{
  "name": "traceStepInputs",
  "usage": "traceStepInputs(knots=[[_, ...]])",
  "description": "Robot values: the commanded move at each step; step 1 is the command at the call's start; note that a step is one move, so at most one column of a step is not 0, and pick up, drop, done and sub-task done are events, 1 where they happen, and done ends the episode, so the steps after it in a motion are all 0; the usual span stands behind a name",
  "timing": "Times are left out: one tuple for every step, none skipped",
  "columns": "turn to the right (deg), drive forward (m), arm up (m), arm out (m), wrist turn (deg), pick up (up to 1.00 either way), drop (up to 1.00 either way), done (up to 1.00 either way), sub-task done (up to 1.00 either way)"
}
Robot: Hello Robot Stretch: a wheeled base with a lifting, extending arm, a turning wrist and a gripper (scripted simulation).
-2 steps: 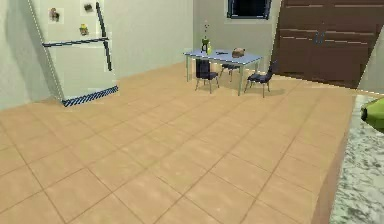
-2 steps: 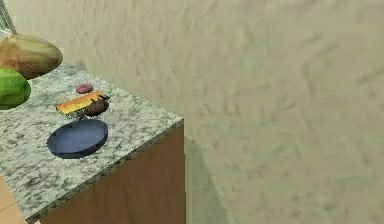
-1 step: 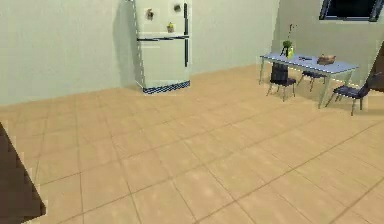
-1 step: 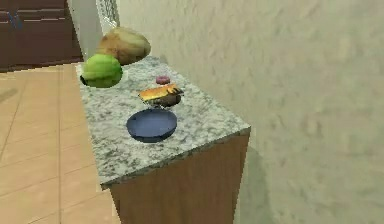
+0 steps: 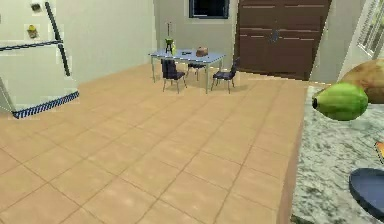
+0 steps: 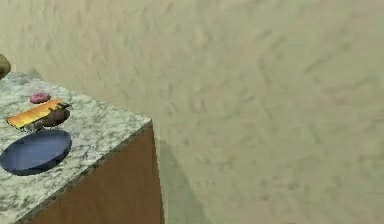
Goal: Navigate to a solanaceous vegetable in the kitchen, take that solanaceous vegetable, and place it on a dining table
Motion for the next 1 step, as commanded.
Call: traceStepInputs(knots=[[0.0,0.45,0.00,0.00,0.0,0.00,0.00,0.00,0.00]])
